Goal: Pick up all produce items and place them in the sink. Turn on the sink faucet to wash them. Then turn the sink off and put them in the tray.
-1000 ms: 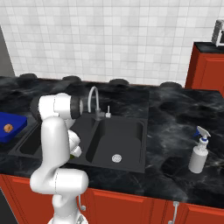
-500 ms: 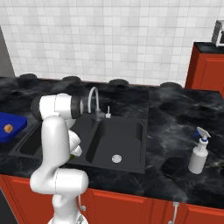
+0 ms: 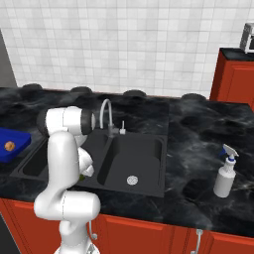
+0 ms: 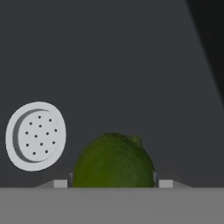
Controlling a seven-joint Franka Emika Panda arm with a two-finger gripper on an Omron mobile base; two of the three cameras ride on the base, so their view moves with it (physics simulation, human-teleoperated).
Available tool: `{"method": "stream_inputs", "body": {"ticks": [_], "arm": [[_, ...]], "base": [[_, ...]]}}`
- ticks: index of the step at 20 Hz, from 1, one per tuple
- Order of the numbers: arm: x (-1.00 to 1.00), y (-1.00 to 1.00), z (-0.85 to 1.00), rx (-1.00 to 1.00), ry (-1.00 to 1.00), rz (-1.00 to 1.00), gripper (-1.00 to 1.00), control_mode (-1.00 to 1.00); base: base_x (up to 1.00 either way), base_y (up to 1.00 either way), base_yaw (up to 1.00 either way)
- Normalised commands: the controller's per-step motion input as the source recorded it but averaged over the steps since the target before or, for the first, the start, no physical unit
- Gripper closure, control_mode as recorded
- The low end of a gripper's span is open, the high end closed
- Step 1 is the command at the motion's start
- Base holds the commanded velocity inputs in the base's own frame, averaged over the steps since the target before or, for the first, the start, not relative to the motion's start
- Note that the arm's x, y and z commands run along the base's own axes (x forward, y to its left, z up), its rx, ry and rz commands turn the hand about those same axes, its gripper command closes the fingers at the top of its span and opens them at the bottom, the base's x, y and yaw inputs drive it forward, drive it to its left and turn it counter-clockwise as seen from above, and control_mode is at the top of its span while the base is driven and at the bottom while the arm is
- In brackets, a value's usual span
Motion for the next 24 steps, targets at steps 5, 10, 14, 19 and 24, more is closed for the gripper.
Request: {"method": "stream_inputs", "body": {"ticks": [5,10,14,19,24], "arm": [[-0.07,-0.05,-0.44,0.10,-0.07,0.00,1.00,-1.00],[-0.05,0.00,-0.07,0.04,-0.07,0.00,1.00,-1.00],[0.00,0.10,0.38,0.00,-0.06,0.00,1.00,-1.00],[0.00,0.22,0.57,0.00,-0.04,0.00,1.00,-1.00],[0.00,0.29,0.70,0.00,-0.01,0.00,1.00,-1.00]], "base": [[0.00,0.00,0.00],[0.00,0.00,0.00],[0.00,0.00,0.00],[0.00,0.00,0.00],[0.00,0.00,0.00]]}}
